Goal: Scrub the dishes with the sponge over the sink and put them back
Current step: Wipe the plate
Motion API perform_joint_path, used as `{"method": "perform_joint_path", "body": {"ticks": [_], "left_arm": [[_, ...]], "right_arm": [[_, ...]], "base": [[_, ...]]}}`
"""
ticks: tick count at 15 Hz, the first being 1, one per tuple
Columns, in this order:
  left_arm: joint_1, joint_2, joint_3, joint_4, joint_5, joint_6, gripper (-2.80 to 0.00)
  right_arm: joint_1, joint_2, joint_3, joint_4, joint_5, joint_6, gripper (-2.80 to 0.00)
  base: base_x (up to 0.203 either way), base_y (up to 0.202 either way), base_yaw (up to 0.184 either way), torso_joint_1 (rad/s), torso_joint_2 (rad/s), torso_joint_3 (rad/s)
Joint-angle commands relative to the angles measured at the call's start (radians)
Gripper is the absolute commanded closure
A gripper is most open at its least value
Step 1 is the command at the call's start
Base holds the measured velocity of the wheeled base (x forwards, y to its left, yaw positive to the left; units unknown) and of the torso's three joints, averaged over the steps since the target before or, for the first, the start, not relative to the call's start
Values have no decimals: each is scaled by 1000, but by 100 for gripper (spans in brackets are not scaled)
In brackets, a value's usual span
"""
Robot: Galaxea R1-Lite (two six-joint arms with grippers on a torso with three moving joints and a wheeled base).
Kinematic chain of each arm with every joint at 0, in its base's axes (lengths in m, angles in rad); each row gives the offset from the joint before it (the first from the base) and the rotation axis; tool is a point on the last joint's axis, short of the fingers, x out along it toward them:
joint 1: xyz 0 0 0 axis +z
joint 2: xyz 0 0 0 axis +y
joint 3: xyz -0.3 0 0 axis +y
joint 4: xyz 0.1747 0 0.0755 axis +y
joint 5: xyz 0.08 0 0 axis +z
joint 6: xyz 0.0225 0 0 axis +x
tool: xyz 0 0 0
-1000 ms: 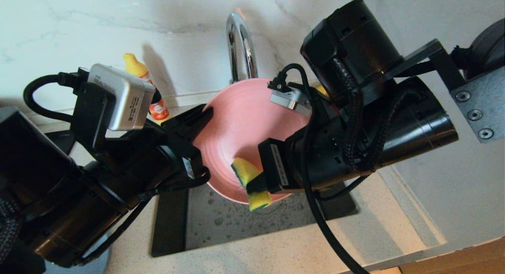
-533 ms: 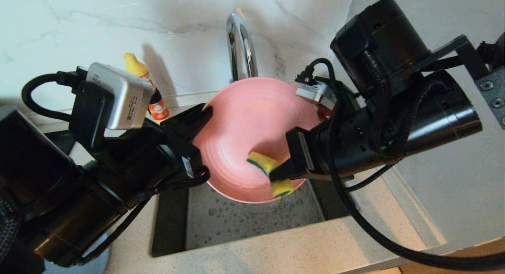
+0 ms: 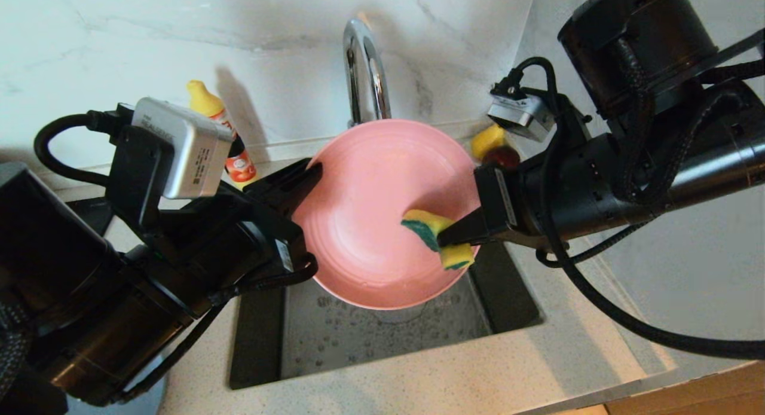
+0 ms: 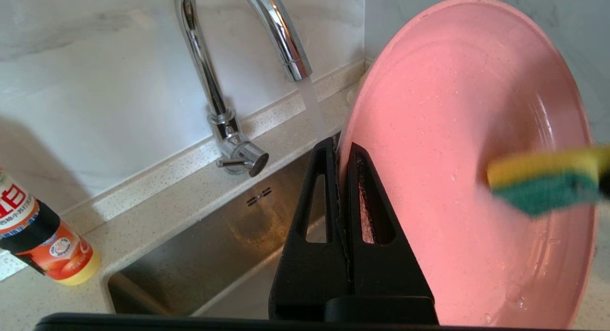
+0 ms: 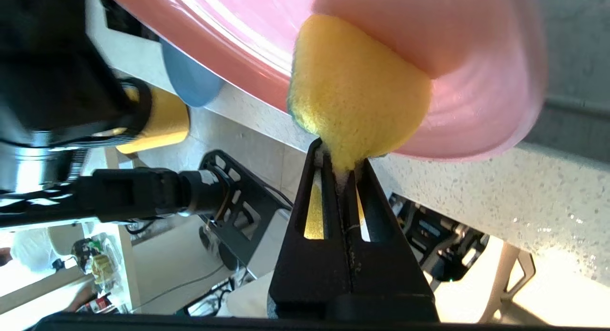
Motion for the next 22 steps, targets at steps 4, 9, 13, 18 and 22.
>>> {"method": "perform_joint_path", "body": {"ticks": [4,9,13,18,22], "left_arm": [[0,-2,20,-6,2,3,0],[0,-2,22,-6,1,4,0],[-1,0,22,-6,0,4,0],[-1,0,30,-6,0,3,0],[0,-5,27,-6,1,3,0]], "right_arm": [[-4,-7,-46,-13,0,0,0],[-2,26,-97,-20,3,-7,0],[47,63,-151,-40,3,-11,0],[117,78,-155,-43,2,-18,0],[137,98,-147,-38,3,-22,0]], "base": [[0,0,0,0,0,0],[0,0,0,0,0,0],[0,0,0,0,0,0],[0,0,0,0,0,0],[0,0,0,0,0,0]]}}
